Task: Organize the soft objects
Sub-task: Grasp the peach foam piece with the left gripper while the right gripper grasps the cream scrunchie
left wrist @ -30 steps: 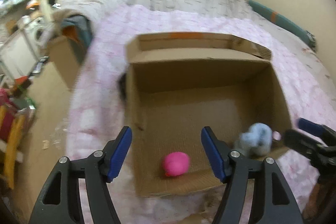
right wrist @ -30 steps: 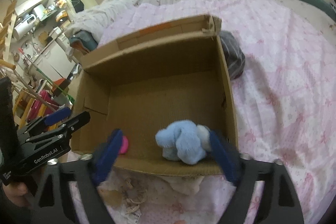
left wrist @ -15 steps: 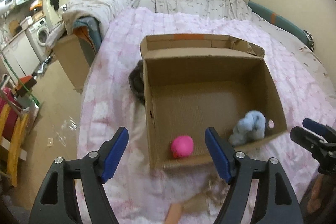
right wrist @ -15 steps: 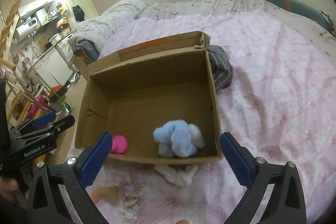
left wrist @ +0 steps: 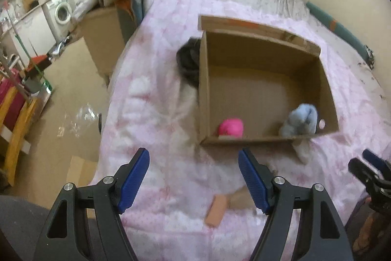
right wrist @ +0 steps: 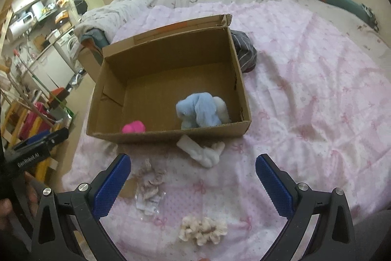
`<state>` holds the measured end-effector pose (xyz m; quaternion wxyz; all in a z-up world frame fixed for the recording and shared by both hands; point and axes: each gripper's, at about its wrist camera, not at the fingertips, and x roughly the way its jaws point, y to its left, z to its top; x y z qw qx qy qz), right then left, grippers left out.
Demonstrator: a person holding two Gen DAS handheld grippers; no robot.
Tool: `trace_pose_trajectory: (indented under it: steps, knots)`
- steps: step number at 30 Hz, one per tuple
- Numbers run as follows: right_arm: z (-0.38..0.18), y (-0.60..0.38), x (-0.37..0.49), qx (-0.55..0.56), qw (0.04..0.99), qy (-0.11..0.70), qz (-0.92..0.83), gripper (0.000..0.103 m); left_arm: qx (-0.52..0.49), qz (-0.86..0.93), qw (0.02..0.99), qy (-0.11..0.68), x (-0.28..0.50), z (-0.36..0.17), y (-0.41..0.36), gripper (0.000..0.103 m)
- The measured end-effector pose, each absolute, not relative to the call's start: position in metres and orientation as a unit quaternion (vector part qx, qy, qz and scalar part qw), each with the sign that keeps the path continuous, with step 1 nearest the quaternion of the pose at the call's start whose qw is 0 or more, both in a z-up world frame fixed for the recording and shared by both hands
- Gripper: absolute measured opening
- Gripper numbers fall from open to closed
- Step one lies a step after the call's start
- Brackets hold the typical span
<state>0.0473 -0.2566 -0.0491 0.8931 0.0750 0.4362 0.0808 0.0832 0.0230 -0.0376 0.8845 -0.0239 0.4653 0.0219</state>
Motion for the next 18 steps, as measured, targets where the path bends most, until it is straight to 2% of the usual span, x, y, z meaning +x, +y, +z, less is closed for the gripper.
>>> trace_pose_trajectory:
  steps: [5, 11, 15, 17, 18]
  knots:
    - [-0.048, -0.256, 0.043, 0.057, 0.895, 0.437, 0.073, 0.103, -0.01, 0.032, 0.885, 0.465, 0.078, -0.044, 0.025, 0.073]
    - [-0.056, -0.268, 0.049, 0.098, 0.883, 0.453, 0.071, 0.103, -0.056, 0.055, 0.869, 0.488, 0.083, -0.055, 0.047, 0.073]
    - [-0.069, -0.272, 0.055, 0.107, 0.87, 0.479, 0.05, 0.103, -0.067, 0.048, 0.836, 0.543, 0.093, -0.081, 0.046, 0.073]
    - [-0.075, -0.274, 0.057, 0.116, 0.864, 0.488, 0.046, 0.103, -0.072, 0.027, 0.807, 0.585, 0.098, -0.101, 0.041, 0.068]
    - [-0.077, -0.275, 0.059, 0.122, 0.86, 0.493, 0.045, 0.103, -0.076, 0.01, 0.787, 0.613, 0.1, -0.115, 0.036, 0.061]
